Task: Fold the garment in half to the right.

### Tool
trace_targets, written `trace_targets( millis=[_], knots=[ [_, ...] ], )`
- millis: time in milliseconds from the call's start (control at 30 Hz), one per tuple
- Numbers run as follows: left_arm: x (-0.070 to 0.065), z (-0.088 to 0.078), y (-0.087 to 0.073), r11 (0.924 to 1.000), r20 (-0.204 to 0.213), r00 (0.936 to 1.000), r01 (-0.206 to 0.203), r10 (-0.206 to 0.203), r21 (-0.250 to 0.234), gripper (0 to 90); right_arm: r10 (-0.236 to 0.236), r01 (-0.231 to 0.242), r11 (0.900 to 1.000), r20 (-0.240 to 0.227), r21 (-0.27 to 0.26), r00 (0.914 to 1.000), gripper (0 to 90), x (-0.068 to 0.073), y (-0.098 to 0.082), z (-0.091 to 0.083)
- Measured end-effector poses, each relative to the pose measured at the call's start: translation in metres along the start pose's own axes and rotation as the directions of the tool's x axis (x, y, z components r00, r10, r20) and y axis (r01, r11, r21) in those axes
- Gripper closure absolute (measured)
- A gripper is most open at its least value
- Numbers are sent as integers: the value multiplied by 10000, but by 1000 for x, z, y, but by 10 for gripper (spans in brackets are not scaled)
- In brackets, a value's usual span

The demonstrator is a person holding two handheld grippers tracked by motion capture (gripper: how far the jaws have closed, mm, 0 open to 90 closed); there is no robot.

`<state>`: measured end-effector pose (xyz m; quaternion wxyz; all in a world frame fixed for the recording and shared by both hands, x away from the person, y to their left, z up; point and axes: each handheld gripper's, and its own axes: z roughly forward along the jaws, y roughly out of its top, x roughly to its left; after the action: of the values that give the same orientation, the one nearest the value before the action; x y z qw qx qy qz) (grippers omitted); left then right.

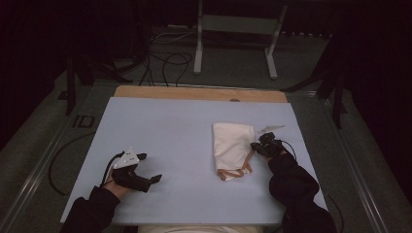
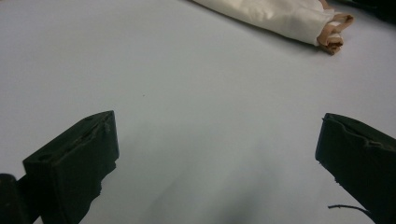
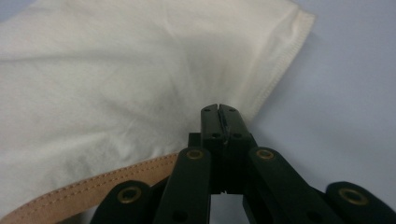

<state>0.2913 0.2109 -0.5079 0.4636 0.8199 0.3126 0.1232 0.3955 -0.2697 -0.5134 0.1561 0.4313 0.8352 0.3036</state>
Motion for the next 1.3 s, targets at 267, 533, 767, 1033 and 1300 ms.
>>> trace_targets(
  millis=[267,533,767,1033,1300],
  knots=[
    [0,1,0,10000,22,10000,19,-19,29,1,73,-74,10000,158,60,9998,900,-3,-2,-2],
    [0,1,0,10000,69,10000,23,-24,91,1,98,-95,9984,49,-556,9999,778,-2,3,-9],
    [0,1,0,10000,47,10000,7,-7,92,1,-124,79,9956,-475,-935,9988,477,5,14,-13],
    [0,1,-1,9999,89,9999,50,-51,88,1,-471,315,9936,-1450,-1085,9883,133,13,26,-17],
    [1,0,0,9999,111,9999,21,-22,100,1,-1068,824,9864,-1735,-1422,9790,106,27,38,-28]
  ],
)
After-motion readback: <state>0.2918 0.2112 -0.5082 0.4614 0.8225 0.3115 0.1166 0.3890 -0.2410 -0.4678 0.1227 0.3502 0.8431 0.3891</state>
